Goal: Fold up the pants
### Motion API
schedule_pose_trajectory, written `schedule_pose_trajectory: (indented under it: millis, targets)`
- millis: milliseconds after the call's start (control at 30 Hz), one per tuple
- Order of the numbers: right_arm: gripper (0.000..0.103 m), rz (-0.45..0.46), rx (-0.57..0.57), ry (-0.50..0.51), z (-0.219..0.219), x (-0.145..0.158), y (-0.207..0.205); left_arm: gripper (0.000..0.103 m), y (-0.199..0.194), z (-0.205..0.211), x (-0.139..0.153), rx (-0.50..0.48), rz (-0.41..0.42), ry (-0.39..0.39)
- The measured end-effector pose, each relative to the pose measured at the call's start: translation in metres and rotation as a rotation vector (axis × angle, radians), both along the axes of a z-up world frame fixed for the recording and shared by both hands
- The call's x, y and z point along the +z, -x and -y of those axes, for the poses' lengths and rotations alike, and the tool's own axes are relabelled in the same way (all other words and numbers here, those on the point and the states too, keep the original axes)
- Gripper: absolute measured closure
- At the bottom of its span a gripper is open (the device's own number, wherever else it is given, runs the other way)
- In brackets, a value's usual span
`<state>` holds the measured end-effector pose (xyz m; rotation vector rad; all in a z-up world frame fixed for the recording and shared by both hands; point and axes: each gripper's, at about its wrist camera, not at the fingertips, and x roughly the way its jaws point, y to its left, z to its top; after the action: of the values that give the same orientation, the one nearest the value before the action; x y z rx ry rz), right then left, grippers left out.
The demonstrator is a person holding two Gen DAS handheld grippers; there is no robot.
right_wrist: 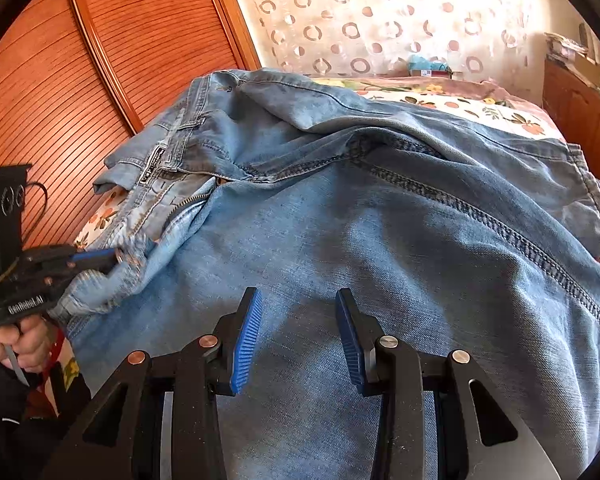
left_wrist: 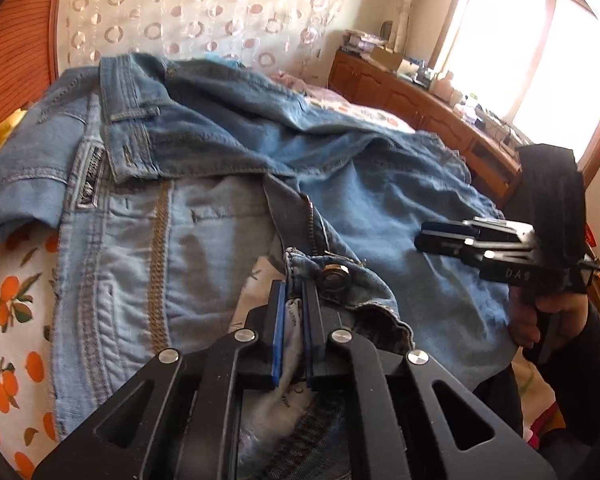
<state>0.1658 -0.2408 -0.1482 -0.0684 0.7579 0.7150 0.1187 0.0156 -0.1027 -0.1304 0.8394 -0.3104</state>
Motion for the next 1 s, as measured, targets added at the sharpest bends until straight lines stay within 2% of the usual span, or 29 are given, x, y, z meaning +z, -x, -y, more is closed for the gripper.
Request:
schedule_pose_trajectory:
  millis: [167, 300, 567, 767, 800, 867, 1000]
  targets:
    - [0.063, 0.000, 0.001, -0.006, 0.003, -0.001, 0.001, 0.097, 0.005, -0.014, 0.020, 0.025, 0.061, -0.028]
    - [0.063, -0.001, 0.000, -0.011, 0.003, -0.001, 0.000, 0.098, 0.001, -0.037, 0.034, 0.076, 0.098, -0.096]
    - [0.063, -0.001, -0.001, -0.011, 0.003, -0.001, 0.000, 0.103, -0.037, -0.091, 0.035, 0.195, 0.099, -0.223]
    - [0.063, -0.001, -0.002, -0.012, 0.002, -0.001, 0.000, 0.102, -0.040, -0.098, 0.033, 0.182, 0.069, -0.183]
    - [0.063, 0.000, -0.002, -0.012, 0.002, -0.001, 0.000, 0.098, -0.037, -0.097, 0.031, 0.176, 0.061, -0.179]
    - [0.063, 0.002, -0.002, -0.010, 0.001, -0.001, 0.000, 0.093, -0.036, -0.093, 0.023, 0.163, 0.034, -0.177]
    - [0.063, 0.005, -0.003, -0.006, 0.000, -0.001, 0.000, 0.092, -0.031, -0.085, 0.002, 0.156, -0.041, -0.161]
